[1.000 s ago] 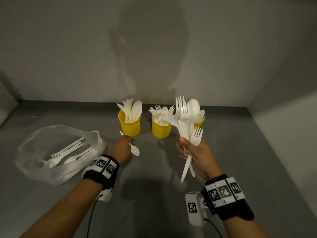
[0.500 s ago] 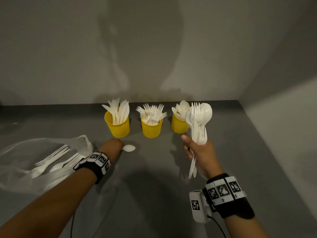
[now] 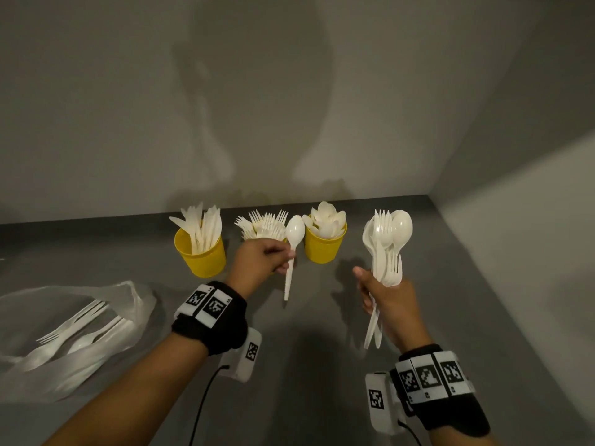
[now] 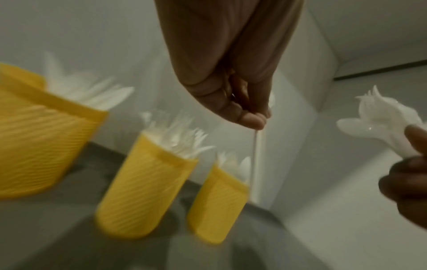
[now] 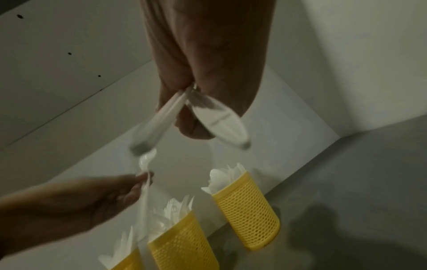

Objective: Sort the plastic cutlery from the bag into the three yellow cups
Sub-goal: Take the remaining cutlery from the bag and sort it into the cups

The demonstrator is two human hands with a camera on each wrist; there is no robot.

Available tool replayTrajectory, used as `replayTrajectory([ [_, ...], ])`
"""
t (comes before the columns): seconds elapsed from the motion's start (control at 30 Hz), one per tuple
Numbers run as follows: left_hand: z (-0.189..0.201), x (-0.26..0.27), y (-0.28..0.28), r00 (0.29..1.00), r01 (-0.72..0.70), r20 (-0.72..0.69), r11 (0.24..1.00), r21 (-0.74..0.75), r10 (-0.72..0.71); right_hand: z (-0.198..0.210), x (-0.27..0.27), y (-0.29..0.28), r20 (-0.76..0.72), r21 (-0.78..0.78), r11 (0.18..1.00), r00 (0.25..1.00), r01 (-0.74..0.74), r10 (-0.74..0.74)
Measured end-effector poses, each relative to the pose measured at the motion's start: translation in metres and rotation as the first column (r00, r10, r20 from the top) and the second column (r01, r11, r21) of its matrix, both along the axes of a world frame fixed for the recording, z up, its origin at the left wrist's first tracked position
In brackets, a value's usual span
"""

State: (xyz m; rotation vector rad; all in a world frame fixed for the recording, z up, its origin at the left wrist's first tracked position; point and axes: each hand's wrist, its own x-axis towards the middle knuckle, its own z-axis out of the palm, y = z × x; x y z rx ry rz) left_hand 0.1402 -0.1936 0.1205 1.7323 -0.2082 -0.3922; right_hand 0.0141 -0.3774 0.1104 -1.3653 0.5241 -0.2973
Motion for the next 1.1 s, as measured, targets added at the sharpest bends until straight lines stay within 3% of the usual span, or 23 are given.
replayTrajectory([
  [0.17,0.04,0.029,-0.057,0.968,-0.186,0.127,0.962,-0.2,0.214,0.008,-0.002,-0.017,-0.02,-0.037,0.999,0.999,0.025,-0.025],
  [0.27,0.048,0.052,-0.08,0.942,-0.242,0.185,0.948,-0.208,0.281,0.013,-0.003,-0.025,-0.017,-0.062,0.998,1.0,0.024,-0.025],
  [0.4,0.031,0.063,-0.104,0.945,-0.202,0.259,0.979,-0.014,0.198,0.013,0.002,-0.034,-0.043,-0.058,0.998,0.998,0.035,-0.038],
  [0.53,0.009,0.061,-0.118,0.983,-0.105,0.175,0.953,0.283,0.057,0.011,0.009,-0.039,-0.082,-0.028,0.999,0.996,0.03,-0.033],
  [0.67,0.017,0.057,-0.11,0.976,-0.114,0.213,0.917,0.381,0.033,0.014,0.013,-0.039,-0.097,-0.038,0.999,0.995,0.008,-0.012],
  [0.73,0.027,0.045,-0.099,0.965,-0.151,0.253,0.937,0.316,0.07,0.017,0.014,-0.036,-0.096,-0.009,1.0,0.995,0.018,-0.019],
  [0.83,0.044,0.009,-0.081,0.984,-0.097,0.157,0.994,0.056,0.087,0.024,0.014,-0.026,-0.081,-0.001,1.0,0.997,0.013,-0.013],
  [0.97,0.051,-0.033,-0.065,0.995,0.071,0.077,0.997,-0.018,-0.07,0.029,0.012,-0.004,-0.101,-0.012,0.999,0.994,-0.03,0.029],
  [1.1,0.045,-0.049,-0.053,0.992,0.108,0.069,0.993,-0.05,-0.105,0.033,0.011,0.018,-0.107,0.018,0.988,0.982,-0.153,0.154],
])
